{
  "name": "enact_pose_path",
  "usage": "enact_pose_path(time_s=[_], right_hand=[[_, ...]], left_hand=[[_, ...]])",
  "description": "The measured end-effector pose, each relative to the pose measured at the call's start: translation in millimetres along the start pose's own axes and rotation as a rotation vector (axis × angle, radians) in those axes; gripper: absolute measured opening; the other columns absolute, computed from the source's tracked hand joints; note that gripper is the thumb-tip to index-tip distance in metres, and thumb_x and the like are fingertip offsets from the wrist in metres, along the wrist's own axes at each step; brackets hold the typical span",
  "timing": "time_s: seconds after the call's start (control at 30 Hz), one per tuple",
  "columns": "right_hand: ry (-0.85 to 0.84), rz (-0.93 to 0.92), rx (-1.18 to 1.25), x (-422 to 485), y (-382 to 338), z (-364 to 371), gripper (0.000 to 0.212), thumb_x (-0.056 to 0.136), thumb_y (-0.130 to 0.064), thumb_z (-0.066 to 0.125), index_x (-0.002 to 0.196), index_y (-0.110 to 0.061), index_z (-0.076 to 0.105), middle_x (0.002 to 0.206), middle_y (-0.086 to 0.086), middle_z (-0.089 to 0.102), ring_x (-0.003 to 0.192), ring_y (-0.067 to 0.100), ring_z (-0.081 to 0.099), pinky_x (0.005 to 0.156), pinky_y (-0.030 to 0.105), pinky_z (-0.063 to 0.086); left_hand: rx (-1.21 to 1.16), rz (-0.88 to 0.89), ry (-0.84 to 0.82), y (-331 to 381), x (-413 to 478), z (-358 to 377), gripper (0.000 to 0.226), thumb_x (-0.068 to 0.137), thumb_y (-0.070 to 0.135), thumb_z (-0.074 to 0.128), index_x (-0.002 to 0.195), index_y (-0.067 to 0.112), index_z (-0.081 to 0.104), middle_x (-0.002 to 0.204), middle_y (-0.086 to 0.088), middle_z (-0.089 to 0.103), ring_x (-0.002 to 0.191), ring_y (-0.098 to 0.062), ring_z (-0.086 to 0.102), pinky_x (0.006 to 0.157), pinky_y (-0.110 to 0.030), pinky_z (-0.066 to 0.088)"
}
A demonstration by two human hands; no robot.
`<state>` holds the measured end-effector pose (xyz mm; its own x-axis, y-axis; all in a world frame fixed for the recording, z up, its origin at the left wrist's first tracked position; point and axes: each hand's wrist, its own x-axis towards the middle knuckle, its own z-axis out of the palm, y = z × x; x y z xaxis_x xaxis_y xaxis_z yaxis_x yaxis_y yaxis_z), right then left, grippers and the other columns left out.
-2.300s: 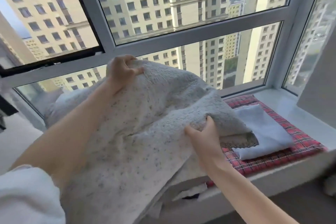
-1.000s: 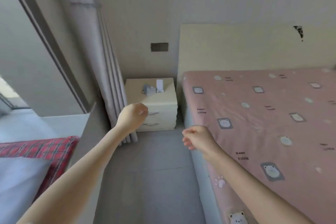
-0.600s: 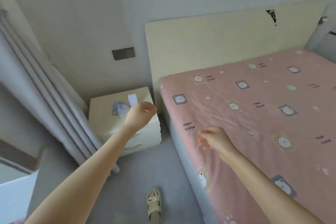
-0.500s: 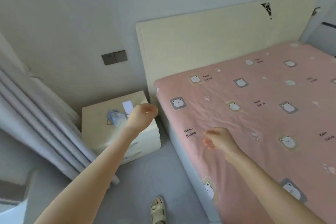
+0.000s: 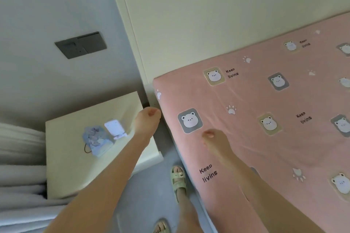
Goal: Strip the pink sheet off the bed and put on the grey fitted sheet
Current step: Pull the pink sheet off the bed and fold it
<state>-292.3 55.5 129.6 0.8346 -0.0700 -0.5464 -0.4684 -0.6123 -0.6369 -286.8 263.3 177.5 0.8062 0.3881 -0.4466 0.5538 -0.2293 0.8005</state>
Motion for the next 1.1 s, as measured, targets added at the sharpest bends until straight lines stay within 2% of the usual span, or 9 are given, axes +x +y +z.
enact_pose_path(time_s=[0.07,0.23,0.3,0.4,0.6,0.73,0.9,1.03,1.1], right_hand=[[-0.028,-0.047,-0.124,50.0,-21.0,11.5,0.028,0.08,-0.033,0.04,0.072,-0.013,0.058,0.071,0.0,0.058,0.075,0.023,0.05,0.058,0.026,0.035],[0.006,-0.159,-0.368,158.9,-42.4,58.2,0.032,0.092,-0.039,0.052,0.112,-0.016,0.062,0.116,-0.001,0.063,0.107,0.019,0.058,0.085,0.025,0.039],[-0.01,-0.237,-0.524,193.4,-44.6,81.5,0.05,0.092,-0.047,0.051,0.132,-0.017,0.05,0.136,0.003,0.051,0.125,0.022,0.046,0.099,0.028,0.035],[-0.035,-0.263,-0.746,242.7,-46.7,112.0,0.08,0.088,-0.058,0.05,0.151,-0.025,0.013,0.157,0.01,0.014,0.144,0.031,0.014,0.114,0.042,0.019],[-0.032,-0.165,-0.928,319.9,-30.0,140.9,0.122,0.062,-0.074,0.066,0.15,-0.029,-0.006,0.156,0.02,-0.002,0.141,0.045,0.005,0.108,0.062,0.021],[-0.033,-0.163,-0.98,335.1,-13.7,158.9,0.126,0.062,-0.074,0.063,0.15,-0.026,-0.012,0.155,0.025,-0.009,0.14,0.05,0.001,0.109,0.065,0.015],[-0.049,-0.168,-0.99,346.1,-9.5,162.1,0.127,0.061,-0.072,0.065,0.15,-0.025,-0.013,0.155,0.027,-0.008,0.139,0.053,0.001,0.107,0.066,0.012],[0.031,-0.201,-1.016,347.0,-10.8,163.2,0.136,0.047,-0.074,0.071,0.152,-0.022,0.001,0.151,0.032,0.015,0.133,0.058,0.022,0.099,0.07,0.026],[-0.046,-0.184,-1.002,343.9,-14.9,158.5,0.133,0.055,-0.074,0.068,0.15,-0.023,-0.009,0.154,0.03,0.003,0.138,0.055,0.011,0.104,0.067,0.021]], left_hand=[[-0.058,-0.081,0.029,-4.1,48.5,15.1,0.019,0.089,0.015,0.05,0.075,0.024,0.059,0.083,-0.006,0.064,0.079,-0.021,0.057,0.084,-0.042,0.052],[-0.124,-0.244,0.081,-33.4,153.4,43.1,0.018,0.09,0.017,0.05,0.074,0.022,0.057,0.081,-0.004,0.06,0.08,-0.021,0.055,0.087,-0.043,0.052],[-0.128,-0.297,0.082,-53.6,180.1,51.3,0.017,0.089,0.015,0.049,0.073,0.018,0.056,0.079,-0.005,0.057,0.076,-0.02,0.05,0.079,-0.038,0.052],[-0.056,-0.322,0.036,-84.7,204.6,61.2,0.02,0.087,0.016,0.046,0.067,0.02,0.049,0.068,0.0,0.048,0.065,-0.016,0.042,0.059,-0.025,0.04],[-0.054,-0.315,0.129,-114.2,258.9,71.7,0.011,0.091,0.02,0.049,0.085,0.019,0.057,0.075,0.006,0.054,0.07,-0.016,0.046,0.06,-0.028,0.041],[-0.067,-0.278,0.166,-106.8,322.4,90.8,0.029,0.092,0.028,0.049,0.071,0.009,0.051,0.06,-0.001,0.031,0.057,-0.013,0.032,0.047,-0.026,0.027],[-0.255,-0.388,0.13,-80.0,390.0,115.7,0.052,0.095,0.045,0.048,0.055,0.015,0.033,0.042,0.007,0.03,0.032,-0.006,0.031,0.044,-0.021,0.025],[-0.142,-0.332,0.206,-83.4,395.0,115.6,0.057,0.093,0.038,0.054,0.05,0.017,0.023,0.029,0.005,0.017,0.034,-0.012,0.019,0.04,-0.023,0.014],[-0.048,-0.236,0.228,-85.1,390.6,109.7,0.058,0.093,0.031,0.055,0.047,0.016,0.021,0.03,0.003,0.018,0.042,-0.015,0.017,0.045,-0.026,0.013]])
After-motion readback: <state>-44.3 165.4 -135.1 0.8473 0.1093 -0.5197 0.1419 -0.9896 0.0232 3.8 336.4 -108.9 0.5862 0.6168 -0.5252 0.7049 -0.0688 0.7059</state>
